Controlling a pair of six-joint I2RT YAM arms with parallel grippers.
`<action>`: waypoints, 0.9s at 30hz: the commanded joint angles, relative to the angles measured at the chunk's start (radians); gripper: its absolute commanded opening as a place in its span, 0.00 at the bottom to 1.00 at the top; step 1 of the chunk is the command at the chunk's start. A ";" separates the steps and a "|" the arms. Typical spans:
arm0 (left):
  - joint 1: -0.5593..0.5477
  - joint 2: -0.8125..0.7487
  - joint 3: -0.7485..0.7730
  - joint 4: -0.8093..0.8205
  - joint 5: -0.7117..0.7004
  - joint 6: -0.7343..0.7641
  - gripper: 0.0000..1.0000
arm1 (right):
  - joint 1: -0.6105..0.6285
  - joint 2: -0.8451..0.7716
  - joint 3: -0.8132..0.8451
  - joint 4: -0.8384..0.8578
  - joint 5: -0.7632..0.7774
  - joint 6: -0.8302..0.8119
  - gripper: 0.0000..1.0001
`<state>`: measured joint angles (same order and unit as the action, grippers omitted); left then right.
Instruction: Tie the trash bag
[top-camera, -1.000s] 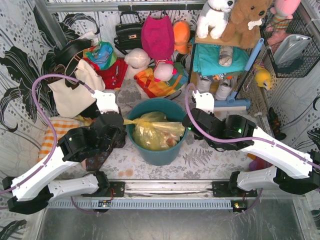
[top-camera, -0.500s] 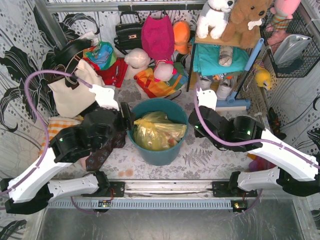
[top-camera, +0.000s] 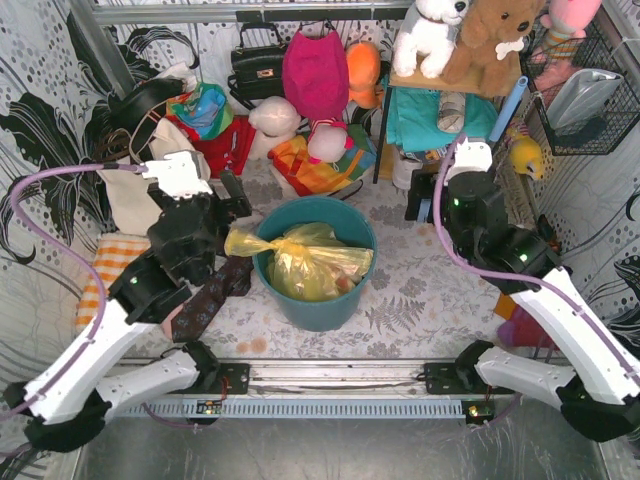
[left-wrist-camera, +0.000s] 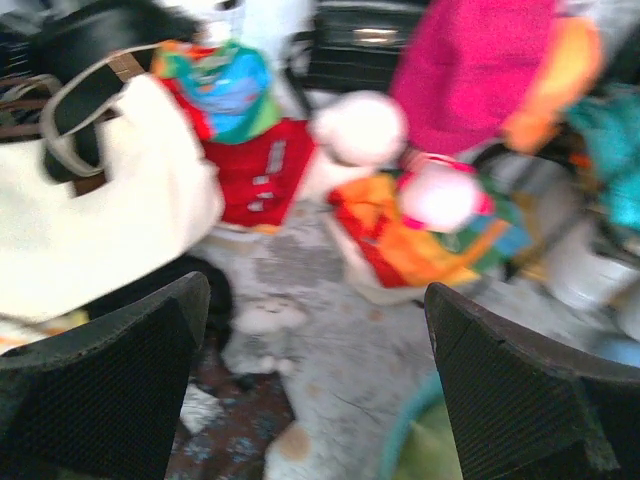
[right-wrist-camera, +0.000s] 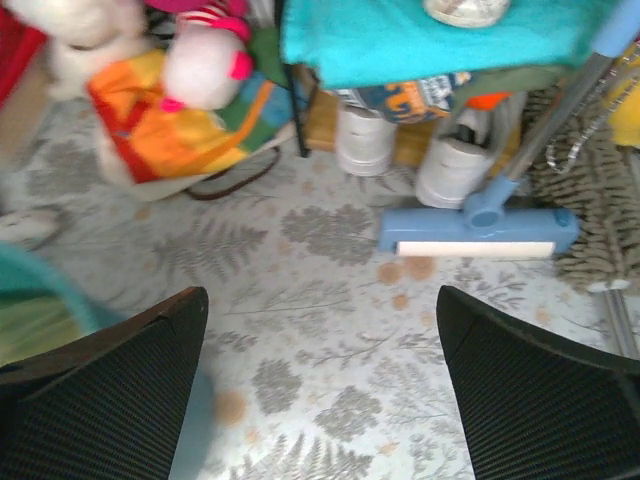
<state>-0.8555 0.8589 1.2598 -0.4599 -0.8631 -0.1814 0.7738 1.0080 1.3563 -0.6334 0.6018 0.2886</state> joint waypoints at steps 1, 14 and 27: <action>0.259 -0.014 -0.141 0.205 0.053 0.020 0.98 | -0.188 0.016 -0.165 0.223 -0.186 -0.138 0.97; 0.594 0.073 -0.874 0.838 0.024 -0.080 0.98 | -0.608 0.008 -1.010 1.071 -0.128 -0.257 0.97; 0.626 0.485 -1.037 1.560 0.288 0.127 0.98 | -0.731 0.382 -1.137 1.756 -0.306 -0.286 0.97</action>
<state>-0.2447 1.2758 0.1658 0.8368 -0.6785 -0.1177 0.0559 1.3182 0.2073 0.8291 0.4149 0.0025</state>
